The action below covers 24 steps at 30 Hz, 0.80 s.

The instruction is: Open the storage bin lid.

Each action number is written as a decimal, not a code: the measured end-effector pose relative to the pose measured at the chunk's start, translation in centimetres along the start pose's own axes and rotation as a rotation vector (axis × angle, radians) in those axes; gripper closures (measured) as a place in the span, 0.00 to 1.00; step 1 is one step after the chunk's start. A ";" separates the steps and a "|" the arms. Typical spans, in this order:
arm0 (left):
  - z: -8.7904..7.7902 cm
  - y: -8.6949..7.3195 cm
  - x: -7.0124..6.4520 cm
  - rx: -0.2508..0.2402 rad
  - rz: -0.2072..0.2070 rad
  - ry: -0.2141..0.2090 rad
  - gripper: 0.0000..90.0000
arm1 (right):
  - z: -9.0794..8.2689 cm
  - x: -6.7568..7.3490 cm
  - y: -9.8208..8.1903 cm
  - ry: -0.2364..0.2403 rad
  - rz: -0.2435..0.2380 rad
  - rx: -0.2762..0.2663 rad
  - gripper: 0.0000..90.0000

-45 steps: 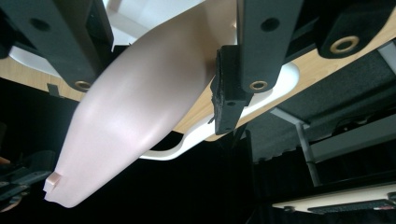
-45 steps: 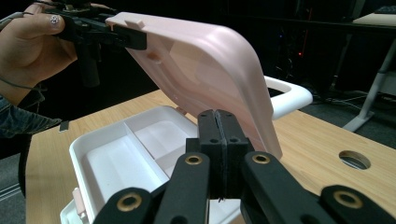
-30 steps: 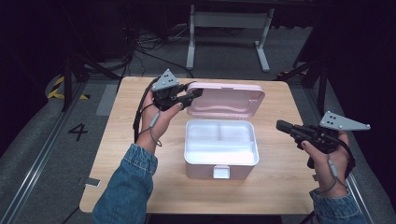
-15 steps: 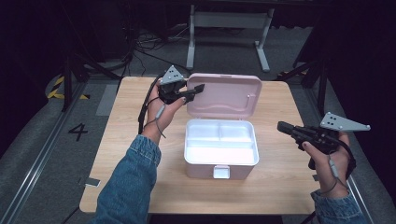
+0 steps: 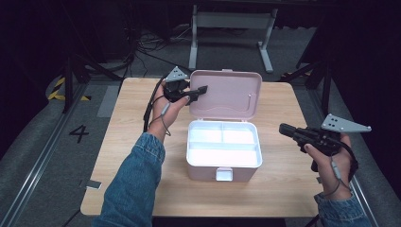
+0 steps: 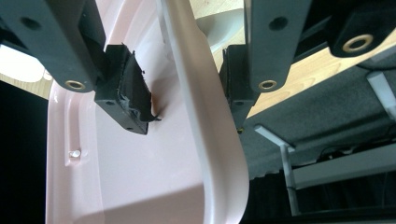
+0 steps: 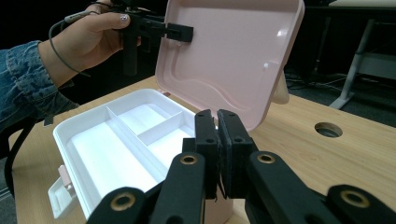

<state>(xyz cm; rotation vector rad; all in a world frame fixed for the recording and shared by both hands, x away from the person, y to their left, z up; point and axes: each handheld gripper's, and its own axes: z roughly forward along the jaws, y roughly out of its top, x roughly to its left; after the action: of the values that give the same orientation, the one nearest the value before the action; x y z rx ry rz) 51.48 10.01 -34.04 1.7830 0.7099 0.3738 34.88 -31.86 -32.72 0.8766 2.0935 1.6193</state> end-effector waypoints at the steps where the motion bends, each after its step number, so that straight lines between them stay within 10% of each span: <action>1: 0.1 0.0 0.1 0.009 -0.007 0.001 0.60 | 0.0 0.0 0.0 0.002 -0.001 0.000 0.97; 24: 3.2 -2.1 2.4 0.115 -0.138 0.007 0.48 | -0.4 -1.0 -0.3 -0.009 0.023 0.001 0.97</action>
<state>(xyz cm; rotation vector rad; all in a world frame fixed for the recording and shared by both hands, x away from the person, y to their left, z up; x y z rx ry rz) 54.59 9.48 -37.27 1.8286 0.8690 0.2507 35.29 -32.83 -33.02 0.9101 2.0854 1.6232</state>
